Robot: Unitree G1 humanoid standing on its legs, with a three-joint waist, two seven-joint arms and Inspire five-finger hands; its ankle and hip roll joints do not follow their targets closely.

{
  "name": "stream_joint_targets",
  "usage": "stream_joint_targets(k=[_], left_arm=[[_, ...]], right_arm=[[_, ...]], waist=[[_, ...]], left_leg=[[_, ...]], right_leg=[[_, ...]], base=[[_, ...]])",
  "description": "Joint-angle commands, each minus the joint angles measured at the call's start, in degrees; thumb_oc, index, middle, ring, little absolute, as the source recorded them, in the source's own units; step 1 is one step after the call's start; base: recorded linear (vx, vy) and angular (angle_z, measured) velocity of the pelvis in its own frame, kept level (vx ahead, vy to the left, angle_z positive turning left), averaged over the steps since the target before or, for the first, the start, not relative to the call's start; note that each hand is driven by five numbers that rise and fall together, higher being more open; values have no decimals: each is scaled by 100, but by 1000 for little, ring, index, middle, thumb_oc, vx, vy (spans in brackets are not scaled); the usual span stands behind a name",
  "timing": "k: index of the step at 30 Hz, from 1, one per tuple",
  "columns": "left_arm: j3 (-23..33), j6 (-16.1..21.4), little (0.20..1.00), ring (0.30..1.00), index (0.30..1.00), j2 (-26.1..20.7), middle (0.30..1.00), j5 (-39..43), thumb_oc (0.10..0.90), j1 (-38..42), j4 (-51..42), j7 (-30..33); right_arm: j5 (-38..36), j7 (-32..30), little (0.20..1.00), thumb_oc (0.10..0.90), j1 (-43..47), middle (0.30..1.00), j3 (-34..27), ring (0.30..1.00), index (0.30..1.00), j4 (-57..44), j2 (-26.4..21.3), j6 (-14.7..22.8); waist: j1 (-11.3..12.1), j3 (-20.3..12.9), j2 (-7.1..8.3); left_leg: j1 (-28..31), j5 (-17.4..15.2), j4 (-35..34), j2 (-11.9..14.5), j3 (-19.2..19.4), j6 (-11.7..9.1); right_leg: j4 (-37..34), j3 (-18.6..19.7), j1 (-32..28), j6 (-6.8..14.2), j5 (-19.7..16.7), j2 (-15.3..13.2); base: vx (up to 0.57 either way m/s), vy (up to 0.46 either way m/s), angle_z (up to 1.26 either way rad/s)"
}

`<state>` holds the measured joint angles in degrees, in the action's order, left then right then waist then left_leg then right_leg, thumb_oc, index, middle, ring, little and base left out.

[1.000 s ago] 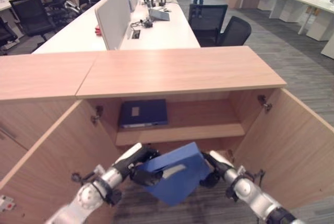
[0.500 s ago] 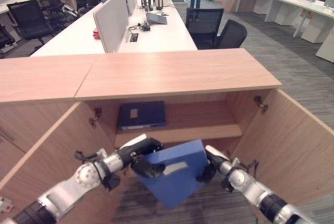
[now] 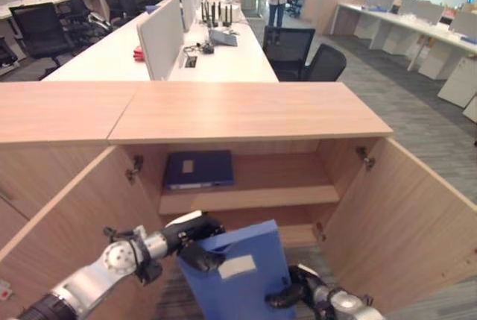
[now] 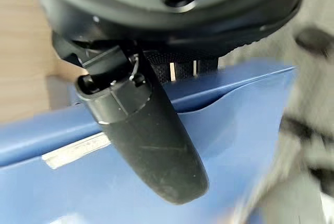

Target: Put the empty folder in the office cabinet

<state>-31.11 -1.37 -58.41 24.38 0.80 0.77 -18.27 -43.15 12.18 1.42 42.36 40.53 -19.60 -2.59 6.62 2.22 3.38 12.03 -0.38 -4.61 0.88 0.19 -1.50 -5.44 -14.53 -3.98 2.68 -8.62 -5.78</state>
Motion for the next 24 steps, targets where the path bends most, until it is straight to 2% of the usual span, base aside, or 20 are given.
stream_joint_targets(k=[1, 2, 6, 8, 10, 11, 13, 17, 18, 23, 24], left_arm=[[263, 1113, 853, 853, 853, 1565, 853, 1642, 769, 621, -1089, -394], [331, 1114, 900, 900, 900, 1612, 900, 1593, 800, 542, -1035, -351], [617, 1098, 900, 900, 900, 1953, 900, 1447, 800, 172, -732, -94], [950, 1001, 900, 900, 900, 2403, 900, 1385, 800, -196, -211, 255], [1056, 964, 900, 900, 900, 2562, 900, 1406, 800, -287, -8, 359], [1309, 853, 900, 900, 900, 2985, 900, 1584, 800, -512, 441, 597], [1526, 790, 900, 900, 900, 3287, 900, 1615, 800, -646, 821, 852], [1909, 684, 900, 900, 900, 3450, 900, 1430, 800, -959, 1034, 1054], [2156, 650, 900, 900, 900, 3544, 900, 1307, 800, -1181, 1259, 1144], [2737, 702, 900, 900, 900, 4045, 900, 1357, 800, -1275, 2144, 1667], [2921, 680, 900, 900, 900, 4272, 900, 1409, 800, -1244, 2713, 1875]], right_arm=[[-1537, 931, 300, 400, 492, 300, 29, 300, 300, -535, 1301, 164], [-1572, 891, 300, 400, 453, 300, -10, 300, 300, -498, 1311, 183], [-1737, 738, 300, 400, 318, 300, -214, 300, 300, -431, 1391, 214], [-2070, 558, 300, 400, 161, 300, -546, 300, 300, -247, 1565, 209], [-2167, 495, 300, 400, 119, 300, -646, 300, 300, -199, 1611, 215], [-2328, 373, 300, 400, 30, 300, -837, 300, 300, -143, 1685, 212], [-2456, 257, 300, 400, -10, 300, -1090, 300, 300, -41, 1699, 251], [-2460, 139, 300, 400, -44, 300, -1508, 300, 300, 272, 1727, 258], [-2424, 62, 300, 400, -71, 300, -1727, 300, 300, 430, 1735, 255], [-2480, -159, 300, 400, -38, 300, -2224, 300, 300, 618, 1737, 365], [-2598, -291, 300, 400, -34, 300, -2478, 300, 300, 743, 1765, 455]], waist=[[-28, 14, -28], [-24, 11, -28], [-27, 9, -22], [-14, 17, -15], [-21, 22, -16], [-26, 39, -6], [-32, 56, -8], [-17, 67, -24], [0, 62, -29], [38, 89, -23], [53, 99, -16]], left_leg=[[-244, -228, -39, -171, -392, -22], [-246, -228, -39, -171, -392, -23], [-253, -232, -39, -169, -402, -20], [-262, -229, -39, -176, -409, -12], [-264, -227, -39, -175, -408, -10], [-278, -221, -39, -172, -420, -6], [-292, -218, -39, -167, -435, 0], [-324, -208, -39, -161, -462, 1], [-335, -205, -39, -155, -481, -5], [-374, -187, -39, -140, -554, -15], [-395, -174, -39, -131, -582, -25]], right_leg=[[44, -115, -390, 431, 517, -174], [44, -118, -388, 430, 517, -174], [44, -121, -379, 421, 525, -176], [44, -123, -372, 406, 525, -170], [44, -127, -373, 401, 530, -168], [44, -123, -368, 384, 535, -164], [44, -130, -362, 372, 542, -159], [44, -151, -344, 366, 550, -152], [44, -168, -341, 362, 557, -149], [44, -202, -348, 335, 594, -124], [44, -216, -343, 319, 614, -108]], base=[[0, 0, 0], [0, 0, 0], [1, -1, 1], [4, -2, 6], [3, -2, 2], [0, 0, 0], [-9, -13, -3], [0, 0, 0], [15, -20, 3], [5, -12, 2], [13, -29, 6]])
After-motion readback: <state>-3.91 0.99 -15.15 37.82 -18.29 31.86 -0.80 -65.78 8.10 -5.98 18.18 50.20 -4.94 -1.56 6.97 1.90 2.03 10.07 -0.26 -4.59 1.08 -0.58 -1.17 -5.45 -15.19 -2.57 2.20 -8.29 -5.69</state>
